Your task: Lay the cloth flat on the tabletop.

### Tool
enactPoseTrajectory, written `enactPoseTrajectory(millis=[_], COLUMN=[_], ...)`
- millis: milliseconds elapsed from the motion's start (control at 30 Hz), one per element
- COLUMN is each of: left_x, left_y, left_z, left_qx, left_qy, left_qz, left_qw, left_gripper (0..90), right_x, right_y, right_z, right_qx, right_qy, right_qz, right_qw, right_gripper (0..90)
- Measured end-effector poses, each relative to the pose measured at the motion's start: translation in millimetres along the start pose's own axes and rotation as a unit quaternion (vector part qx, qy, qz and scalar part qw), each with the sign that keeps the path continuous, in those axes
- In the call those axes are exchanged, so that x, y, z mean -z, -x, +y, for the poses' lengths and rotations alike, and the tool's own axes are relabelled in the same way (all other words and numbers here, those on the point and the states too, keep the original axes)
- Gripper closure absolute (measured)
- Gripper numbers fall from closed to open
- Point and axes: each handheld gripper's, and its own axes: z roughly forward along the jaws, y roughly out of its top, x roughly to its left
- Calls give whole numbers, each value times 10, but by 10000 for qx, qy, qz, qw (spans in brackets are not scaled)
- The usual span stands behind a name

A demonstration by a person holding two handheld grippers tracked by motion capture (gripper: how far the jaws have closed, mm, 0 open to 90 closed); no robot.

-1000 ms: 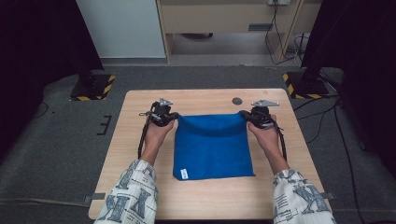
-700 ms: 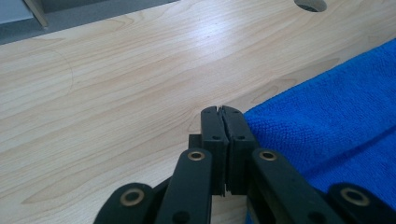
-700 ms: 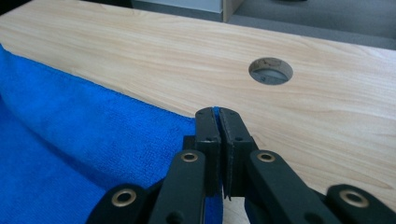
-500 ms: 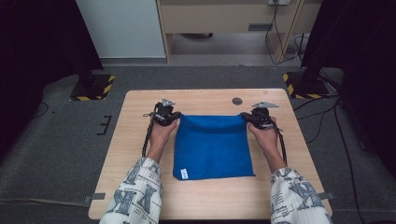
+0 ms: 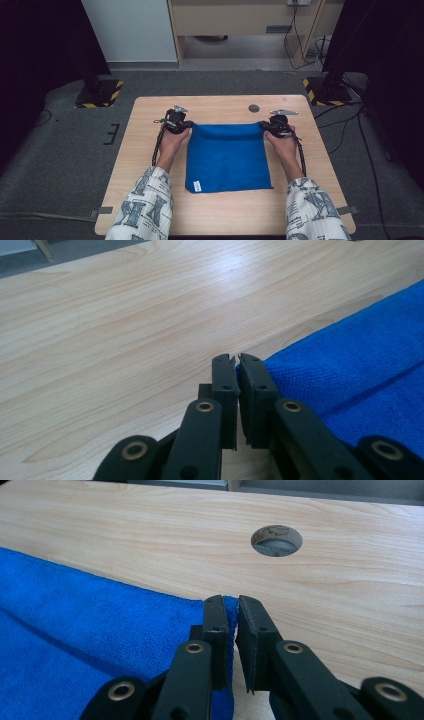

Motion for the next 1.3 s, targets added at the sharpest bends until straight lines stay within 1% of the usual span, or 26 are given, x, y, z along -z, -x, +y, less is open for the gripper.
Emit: enactPoseTrajectory(millis=[67, 133, 167, 233, 300, 333, 367, 433, 600, 700, 833, 900, 967, 1067, 1133, 1200, 1300], left_x=[5, 10, 14, 25, 45, 57, 67, 87, 143, 191, 258, 282, 310, 348, 374, 403, 434], left_y=[-13, -37, -48, -57, -61, -58, -53, -45, -42, -38, -13, 2, 27, 64, 91, 121, 154], left_z=[2, -4, -9, -10, -8, -5, -2, 1, -2, -2, 3, 7, 11, 24, 26, 28, 24], left_qx=[20, 73, 70, 70, 73, 56, 47, 27, 30, 63, 65, 95, 98, 48, 47, -11, -38], left_qy=[1, -42, -54, -49, -35, -32, -29, -13, 13, 58, 107, 139, 175, 182, 210, 245, 279], left_qz=[34, 35, 36, 40, 27, 22, 21, 14, 19, 33, 34, -3, -12, -26, -79, -64, -150], left_qw=[10000, 10000, 10000, 10000, 10000, 10000, 10000, 10000, 10000, 10000, 9999, 9999, 9998, 9998, 9997, 9997, 9995], left_gripper=[825, 809, 795, 795, 782, 780, 774, 760, 717, 693, 637, 599, 561, 504, 472, 446, 404], right_x=[1, -1, -3, -1, -2, 0, -2, -5, 14, 32, 64, 86, 116, 163, 189, 215, 252], right_y=[1, -6, -9, -10, -10, -16, -14, -18, -41, -57, -87, -104, -124, -139, -148, -151, -173], right_z=[2, 5, 8, 17, 31, 40, 51, 75, 130, 141, 148, 150, 158, 162, 164, 172, 186], right_qx=[-48, -27, -14, -53, -44, -56, -23, -40, -45, -26, -44, -62, -108, -125, -118, -131, -148], right_qy=[2, -9, -8, 25, 62, 84, 122, 143, 210, 205, 195, 207, 208, 268, 281, 306, 327], right_qz=[17, 23, 21, 19, -23, -69, -113, -200, -317, -307, -286, -261, -186, -140, -138, -132, -80], right_qw=[10000, 10000, 10000, 10000, 10000, 9999, 9999, 9997, 9993, 9993, 9994, 9994, 9996, 9995, 9994, 9994, 9993], right_gripper=[829, 825, 816, 779, 710, 666, 604, 528, 418, 388, 360, 351, 349, 339, 327, 315, 298])
